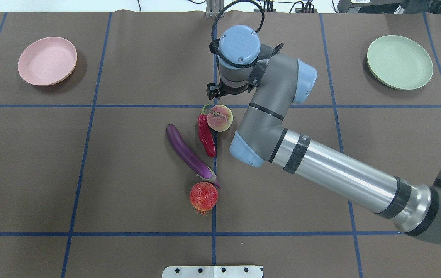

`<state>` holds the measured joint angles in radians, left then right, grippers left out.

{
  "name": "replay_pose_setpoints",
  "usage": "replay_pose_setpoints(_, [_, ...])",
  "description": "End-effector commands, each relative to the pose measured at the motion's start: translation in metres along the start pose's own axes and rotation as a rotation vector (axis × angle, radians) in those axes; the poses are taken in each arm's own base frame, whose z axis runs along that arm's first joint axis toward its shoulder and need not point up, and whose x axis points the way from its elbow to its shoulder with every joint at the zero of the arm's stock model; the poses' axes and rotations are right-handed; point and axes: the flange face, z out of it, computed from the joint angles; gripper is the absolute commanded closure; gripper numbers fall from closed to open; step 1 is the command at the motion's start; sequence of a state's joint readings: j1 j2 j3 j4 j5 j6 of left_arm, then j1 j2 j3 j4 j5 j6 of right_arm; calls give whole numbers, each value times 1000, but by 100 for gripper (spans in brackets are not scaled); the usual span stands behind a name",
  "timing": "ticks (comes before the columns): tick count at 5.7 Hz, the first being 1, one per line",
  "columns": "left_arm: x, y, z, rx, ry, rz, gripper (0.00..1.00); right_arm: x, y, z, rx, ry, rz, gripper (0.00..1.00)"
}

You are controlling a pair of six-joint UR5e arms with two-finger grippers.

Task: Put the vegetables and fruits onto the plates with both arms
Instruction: 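Reach the right gripper down to the peach and close on it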

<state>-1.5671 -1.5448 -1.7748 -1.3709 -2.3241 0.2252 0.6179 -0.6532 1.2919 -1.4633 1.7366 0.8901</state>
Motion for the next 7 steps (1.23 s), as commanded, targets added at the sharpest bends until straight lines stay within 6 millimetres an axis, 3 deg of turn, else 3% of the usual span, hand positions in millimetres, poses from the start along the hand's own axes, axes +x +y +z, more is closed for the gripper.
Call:
replay_pose_setpoints(1, [0, 0, 0, -1, 0, 0, 0, -36, 15, 14, 5, 48, 2, 1])
replay_pose_setpoints(2, [0, 0, 0, -1, 2, 0, 0, -52, 9, 20, -9, 74, 7, 1])
replay_pose_setpoints(3, [1, 0, 1, -1, 0, 4, 0, -56, 21, 30, -21, 84, -4, 1])
replay_pose_setpoints(4, [1, 0, 1, -1, 2, 4, 0, -62, 19, 25, -9, 80, -8, 1])
replay_pose_setpoints(6, [1, 0, 0, 0, 0, 5, 0, -60, 22, 28, -15, 84, -13, 1])
replay_pose_setpoints(7, [1, -1, 0, 1, 0, 6, 0, -57, 32, 38, -33, 90, -20, 11])
